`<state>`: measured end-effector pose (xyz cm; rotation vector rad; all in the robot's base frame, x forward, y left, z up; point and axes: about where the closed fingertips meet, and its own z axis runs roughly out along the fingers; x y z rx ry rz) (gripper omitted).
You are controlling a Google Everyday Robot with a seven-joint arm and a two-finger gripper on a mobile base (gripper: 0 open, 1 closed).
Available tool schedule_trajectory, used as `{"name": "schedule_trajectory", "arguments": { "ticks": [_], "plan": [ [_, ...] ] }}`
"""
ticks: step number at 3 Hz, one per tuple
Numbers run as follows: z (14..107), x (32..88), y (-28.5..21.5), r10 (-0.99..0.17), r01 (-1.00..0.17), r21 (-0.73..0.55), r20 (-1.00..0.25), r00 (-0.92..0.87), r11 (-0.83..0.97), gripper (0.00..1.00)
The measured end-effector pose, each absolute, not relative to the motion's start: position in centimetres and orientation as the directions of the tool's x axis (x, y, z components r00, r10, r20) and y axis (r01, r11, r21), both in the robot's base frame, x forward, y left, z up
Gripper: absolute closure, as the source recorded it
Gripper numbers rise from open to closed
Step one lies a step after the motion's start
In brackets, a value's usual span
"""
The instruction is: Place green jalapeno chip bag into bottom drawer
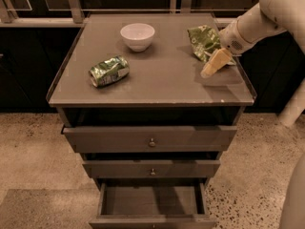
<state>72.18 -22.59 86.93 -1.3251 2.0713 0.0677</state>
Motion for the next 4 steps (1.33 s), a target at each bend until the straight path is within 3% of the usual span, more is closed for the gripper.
{"name": "schedule_trajectory", "arguments": {
  "ticks": [2, 4],
  "plan": [
    [86.03, 72.73, -23.19, -0.789, -0.817, -0.291, -0.542, -0.289, 0.498, 0.00],
    [86.00, 72.74, -23.21, -0.789, -0.816, -0.290, -0.541, -0.290, 0.499, 0.42]
  ]
}}
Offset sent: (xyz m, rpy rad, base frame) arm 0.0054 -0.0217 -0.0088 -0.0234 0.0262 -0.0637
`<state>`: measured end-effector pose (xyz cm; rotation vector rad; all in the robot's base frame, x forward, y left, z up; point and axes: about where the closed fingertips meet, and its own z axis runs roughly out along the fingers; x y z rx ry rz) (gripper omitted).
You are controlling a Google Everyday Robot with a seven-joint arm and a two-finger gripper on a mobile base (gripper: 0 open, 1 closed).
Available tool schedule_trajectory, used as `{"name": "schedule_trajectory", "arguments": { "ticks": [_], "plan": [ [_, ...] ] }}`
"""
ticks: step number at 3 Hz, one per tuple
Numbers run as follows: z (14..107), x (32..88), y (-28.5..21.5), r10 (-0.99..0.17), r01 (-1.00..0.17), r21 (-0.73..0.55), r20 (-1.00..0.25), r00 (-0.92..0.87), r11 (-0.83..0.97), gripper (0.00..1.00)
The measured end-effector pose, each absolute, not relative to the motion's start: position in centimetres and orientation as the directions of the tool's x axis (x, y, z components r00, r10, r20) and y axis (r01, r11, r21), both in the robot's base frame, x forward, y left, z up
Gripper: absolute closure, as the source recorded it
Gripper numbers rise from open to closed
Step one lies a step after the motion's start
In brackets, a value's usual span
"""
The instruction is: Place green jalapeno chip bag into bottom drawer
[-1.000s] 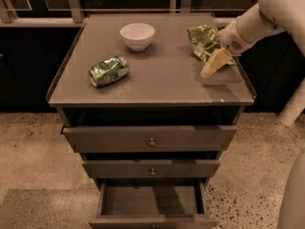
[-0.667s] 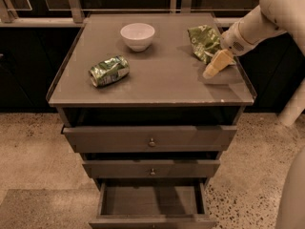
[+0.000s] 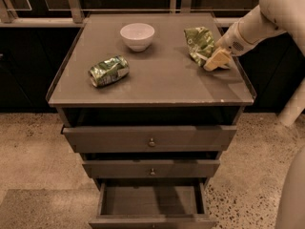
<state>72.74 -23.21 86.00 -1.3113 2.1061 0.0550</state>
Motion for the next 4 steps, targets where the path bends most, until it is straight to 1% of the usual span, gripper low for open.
{"name": "schedule_trajectory", "arguments": {
  "ticks": [1, 2, 3, 4],
  "plan": [
    [86.00, 72.74, -23.21, -0.789, -0.816, -0.290, -0.541, -0.290, 0.499, 0.63],
    [85.99, 72.74, -23.21, -0.789, -0.816, -0.290, -0.541, -0.290, 0.499, 0.88],
    [85.99, 72.74, -23.21, -0.789, -0.816, -0.290, -0.541, -0.290, 0.499, 1.00],
    [85.99, 72.74, -23.21, -0.789, -0.816, -0.290, -0.541, -0.290, 0.499, 1.00]
  ]
}}
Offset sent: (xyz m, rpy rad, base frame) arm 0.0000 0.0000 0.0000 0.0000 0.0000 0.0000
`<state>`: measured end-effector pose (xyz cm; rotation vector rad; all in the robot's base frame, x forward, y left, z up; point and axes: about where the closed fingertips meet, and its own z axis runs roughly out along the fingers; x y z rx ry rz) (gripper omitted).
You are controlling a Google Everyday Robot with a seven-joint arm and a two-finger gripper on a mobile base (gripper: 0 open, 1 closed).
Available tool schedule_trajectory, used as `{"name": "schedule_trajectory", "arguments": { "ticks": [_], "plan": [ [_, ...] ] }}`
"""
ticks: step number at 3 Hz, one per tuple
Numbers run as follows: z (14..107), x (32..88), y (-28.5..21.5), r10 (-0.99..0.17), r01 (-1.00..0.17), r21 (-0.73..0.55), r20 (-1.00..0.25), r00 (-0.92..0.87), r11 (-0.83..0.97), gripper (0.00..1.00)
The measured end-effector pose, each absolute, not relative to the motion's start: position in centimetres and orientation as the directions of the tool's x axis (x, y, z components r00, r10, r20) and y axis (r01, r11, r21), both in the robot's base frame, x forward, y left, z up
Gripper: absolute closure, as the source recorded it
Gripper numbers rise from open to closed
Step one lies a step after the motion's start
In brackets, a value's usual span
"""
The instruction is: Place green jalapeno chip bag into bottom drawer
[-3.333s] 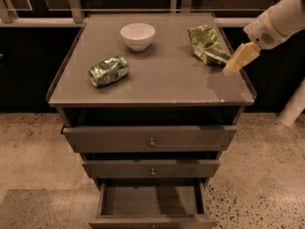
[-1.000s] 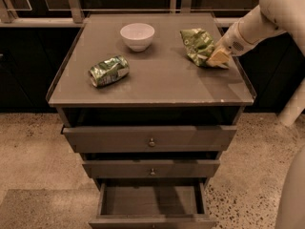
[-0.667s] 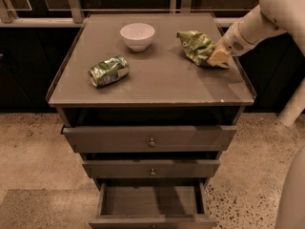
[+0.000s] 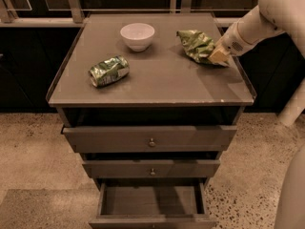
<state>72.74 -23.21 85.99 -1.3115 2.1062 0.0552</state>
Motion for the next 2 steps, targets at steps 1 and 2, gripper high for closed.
{"name": "schedule_trajectory", "arguments": {
  "ticks": [1, 2],
  "plan": [
    [86.2, 71.3, -23.8, -0.780, -0.814, -0.272, -0.542, -0.311, 0.513, 1.00],
    [87.8, 67.1, -25.3, -0.737, -0.791, -0.230, -0.571, -0.361, 0.566, 1.00]
  ]
}}
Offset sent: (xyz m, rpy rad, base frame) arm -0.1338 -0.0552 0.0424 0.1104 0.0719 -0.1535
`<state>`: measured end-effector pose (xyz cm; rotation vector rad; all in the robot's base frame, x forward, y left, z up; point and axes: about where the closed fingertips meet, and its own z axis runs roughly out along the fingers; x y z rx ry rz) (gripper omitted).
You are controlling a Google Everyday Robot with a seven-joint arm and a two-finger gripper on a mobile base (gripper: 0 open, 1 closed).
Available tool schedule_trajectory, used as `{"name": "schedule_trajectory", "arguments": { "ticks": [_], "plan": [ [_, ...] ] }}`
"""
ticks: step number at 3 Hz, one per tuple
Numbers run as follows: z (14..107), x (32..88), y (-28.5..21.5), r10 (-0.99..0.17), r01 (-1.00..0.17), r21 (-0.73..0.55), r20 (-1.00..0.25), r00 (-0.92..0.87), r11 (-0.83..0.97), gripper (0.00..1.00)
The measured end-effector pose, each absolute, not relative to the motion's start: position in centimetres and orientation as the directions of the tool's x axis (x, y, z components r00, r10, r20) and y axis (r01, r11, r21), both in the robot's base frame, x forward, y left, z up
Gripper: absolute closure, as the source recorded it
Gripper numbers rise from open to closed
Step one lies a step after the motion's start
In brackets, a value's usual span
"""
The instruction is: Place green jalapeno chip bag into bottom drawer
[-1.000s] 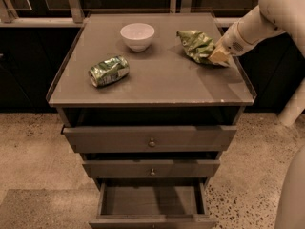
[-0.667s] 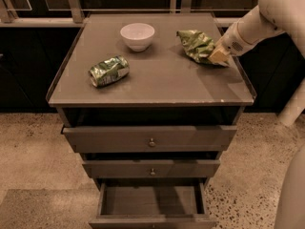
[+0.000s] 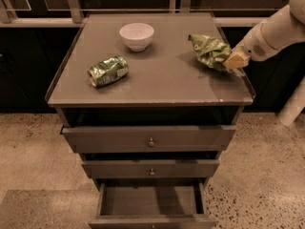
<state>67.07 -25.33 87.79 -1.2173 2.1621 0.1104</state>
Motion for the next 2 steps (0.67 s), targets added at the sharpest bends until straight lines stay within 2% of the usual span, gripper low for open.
{"name": "schedule_trajectory", "arguments": {
  "ticks": [1, 2],
  "plan": [
    [88.3, 60.8, -26.6, -0.668, -0.767, -0.133, -0.597, -0.443, 0.627, 1.00],
    [85.7, 54.9, -26.7, -0.594, -0.758, 0.045, -0.593, -0.544, 0.650, 1.00]
  ]
}}
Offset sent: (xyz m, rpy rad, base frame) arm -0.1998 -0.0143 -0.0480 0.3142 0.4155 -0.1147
